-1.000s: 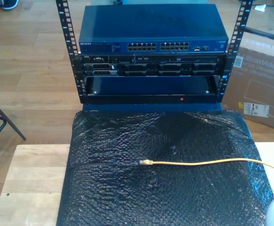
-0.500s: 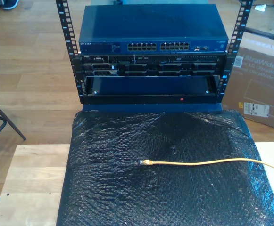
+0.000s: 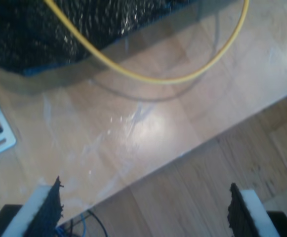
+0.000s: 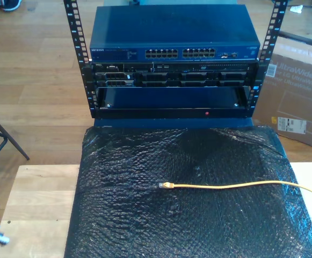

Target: Grab the cable and plug it in

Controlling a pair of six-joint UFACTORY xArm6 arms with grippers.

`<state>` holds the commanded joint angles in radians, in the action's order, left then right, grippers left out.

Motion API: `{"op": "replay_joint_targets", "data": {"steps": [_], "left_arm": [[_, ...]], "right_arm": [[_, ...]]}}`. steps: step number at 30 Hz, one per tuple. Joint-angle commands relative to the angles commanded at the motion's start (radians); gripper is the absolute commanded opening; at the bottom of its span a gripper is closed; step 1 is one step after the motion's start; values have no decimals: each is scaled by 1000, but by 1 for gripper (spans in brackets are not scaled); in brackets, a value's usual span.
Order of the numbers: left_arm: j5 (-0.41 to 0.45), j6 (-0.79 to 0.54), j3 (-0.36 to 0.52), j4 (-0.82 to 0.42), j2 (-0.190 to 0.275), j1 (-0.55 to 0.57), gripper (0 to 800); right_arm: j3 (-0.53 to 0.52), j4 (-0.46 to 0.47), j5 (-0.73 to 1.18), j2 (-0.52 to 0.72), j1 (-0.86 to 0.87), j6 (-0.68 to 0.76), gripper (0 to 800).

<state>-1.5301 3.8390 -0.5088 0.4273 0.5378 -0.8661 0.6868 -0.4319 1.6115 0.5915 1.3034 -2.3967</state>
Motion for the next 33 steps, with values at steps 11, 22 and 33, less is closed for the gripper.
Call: {"op": "replay_joint_targets", "data": {"steps": [11,22,33], "left_arm": [[26,120,-23,9,-6,92,800],[57,176,-8,9,-11,117,800],[52,173,0,9,-12,115,800]], "right_arm": [[49,-83,15,-32,-173,173,799],[89,-147,31,-63,-344,304,799],[190,-183,29,-63,-480,442,799]]}}
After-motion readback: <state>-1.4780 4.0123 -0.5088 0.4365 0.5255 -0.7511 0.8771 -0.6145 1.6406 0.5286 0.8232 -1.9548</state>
